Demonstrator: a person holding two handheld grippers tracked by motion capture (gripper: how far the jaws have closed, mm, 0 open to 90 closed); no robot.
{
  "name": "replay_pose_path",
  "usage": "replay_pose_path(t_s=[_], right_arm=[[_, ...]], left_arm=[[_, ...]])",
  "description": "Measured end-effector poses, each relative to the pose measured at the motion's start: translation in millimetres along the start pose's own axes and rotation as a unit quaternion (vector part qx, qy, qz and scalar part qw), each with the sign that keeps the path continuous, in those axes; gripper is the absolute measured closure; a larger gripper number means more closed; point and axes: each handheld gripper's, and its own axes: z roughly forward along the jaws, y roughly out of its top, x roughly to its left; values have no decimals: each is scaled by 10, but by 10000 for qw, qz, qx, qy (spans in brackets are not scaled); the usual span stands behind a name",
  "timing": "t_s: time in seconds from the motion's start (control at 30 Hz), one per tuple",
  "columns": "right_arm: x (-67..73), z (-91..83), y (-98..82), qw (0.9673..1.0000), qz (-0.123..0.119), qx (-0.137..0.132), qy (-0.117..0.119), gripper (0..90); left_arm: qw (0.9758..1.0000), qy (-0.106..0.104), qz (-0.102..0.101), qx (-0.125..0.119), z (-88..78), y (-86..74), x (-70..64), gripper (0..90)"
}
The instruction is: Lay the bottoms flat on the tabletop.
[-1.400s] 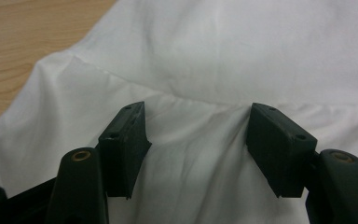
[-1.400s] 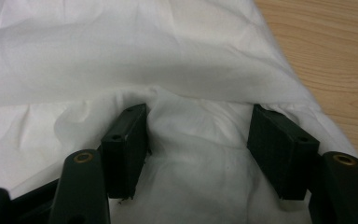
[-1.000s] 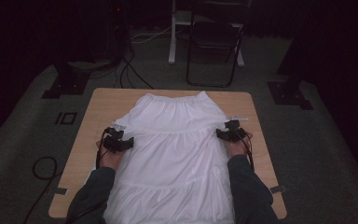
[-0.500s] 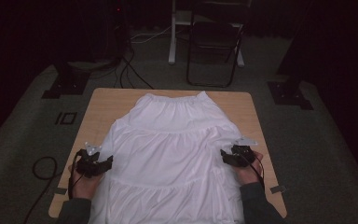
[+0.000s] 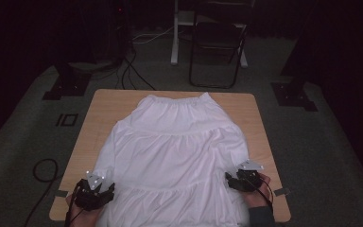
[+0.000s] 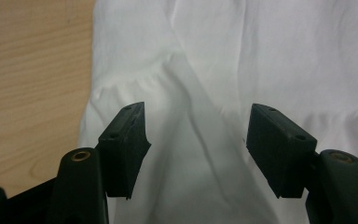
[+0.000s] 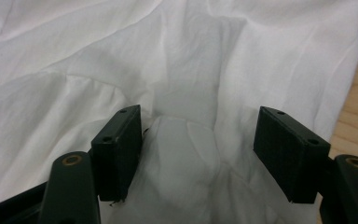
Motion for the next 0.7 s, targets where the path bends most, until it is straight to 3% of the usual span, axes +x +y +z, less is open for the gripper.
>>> replay_pose_path(t_s=[0.07, 0.13, 0.23, 0.3, 0.4, 0.5, 0.63, 0.67, 0.7], right_arm=[[-28, 8, -14, 9999, 119, -32, 77, 313], [-43, 12, -27, 9997, 190, -61, 127, 313], [-51, 13, -39, 9996, 228, -97, 155, 311], [-56, 16, -43, 9995, 234, -112, 166, 309], [-60, 17, -47, 9995, 235, -126, 178, 308], [-65, 18, -50, 9994, 237, -136, 191, 305], [-70, 23, -50, 9994, 238, -149, 193, 304], [-70, 23, -50, 9994, 238, -149, 193, 304], [-72, 23, -50, 9994, 237, -147, 194, 303]], left_arm=[[9998, 48, 59, 209, 18, -51, 25, 442], [9994, 98, 80, 320, 25, -80, 73, 569], [9995, 29, 25, 318, -13, -101, 185, 776], [9996, 74, -31, 286, -51, -101, 288, 848], [9991, 313, -164, 229, -119, -106, 496, 882], [9970, 645, -398, 179, -192, -132, 757, 883], [9909, 1116, -740, 168, -258, -195, 1091, 880], [9909, 1116, -740, 168, -258, -195, 1091, 869], [9878, 1272, -882, 171, -269, -223, 1218, 859]])
